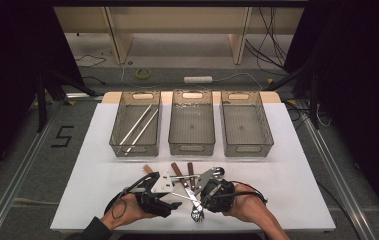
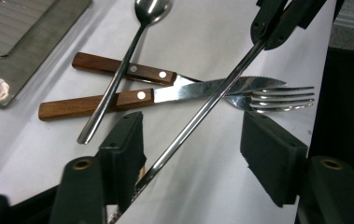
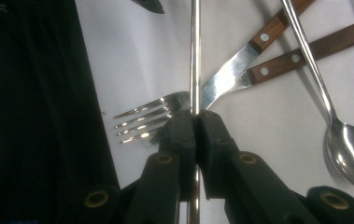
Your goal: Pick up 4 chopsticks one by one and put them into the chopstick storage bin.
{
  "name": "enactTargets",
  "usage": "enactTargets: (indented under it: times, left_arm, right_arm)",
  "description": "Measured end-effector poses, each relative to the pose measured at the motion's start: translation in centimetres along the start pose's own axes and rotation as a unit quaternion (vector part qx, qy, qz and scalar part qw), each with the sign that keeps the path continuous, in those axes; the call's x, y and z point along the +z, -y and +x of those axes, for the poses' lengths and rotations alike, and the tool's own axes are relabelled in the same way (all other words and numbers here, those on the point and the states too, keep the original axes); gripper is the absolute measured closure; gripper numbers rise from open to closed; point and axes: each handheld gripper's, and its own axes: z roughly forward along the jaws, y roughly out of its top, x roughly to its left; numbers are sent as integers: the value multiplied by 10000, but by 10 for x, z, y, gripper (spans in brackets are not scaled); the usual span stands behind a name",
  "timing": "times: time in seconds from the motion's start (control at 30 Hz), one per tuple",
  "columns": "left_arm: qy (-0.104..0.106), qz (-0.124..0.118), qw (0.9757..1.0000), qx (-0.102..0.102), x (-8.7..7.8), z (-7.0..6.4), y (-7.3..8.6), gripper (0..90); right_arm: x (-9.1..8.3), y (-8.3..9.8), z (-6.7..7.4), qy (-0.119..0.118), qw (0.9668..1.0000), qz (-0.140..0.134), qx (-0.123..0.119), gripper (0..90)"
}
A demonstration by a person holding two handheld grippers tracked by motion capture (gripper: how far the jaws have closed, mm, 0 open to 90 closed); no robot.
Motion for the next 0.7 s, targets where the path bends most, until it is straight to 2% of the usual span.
enactTargets:
  times: [0.2,0.33,0.53,0.7]
  left_arm:
    - [33,152,9998,89,3,0,1,488]
    - [96,181,9997,111,3,-1,2,546]
    - [163,248,9994,171,3,-1,2,610]
    - [203,322,9988,296,3,-1,3,671]
  right_arm:
    - [-2,-2,3,-53,9998,65,-161,861]
    - [-2,-1,4,-60,9997,-1,-233,861]
    - [-2,-2,5,-129,9994,78,-322,861]
    - [-2,-2,6,-171,9991,107,-369,861]
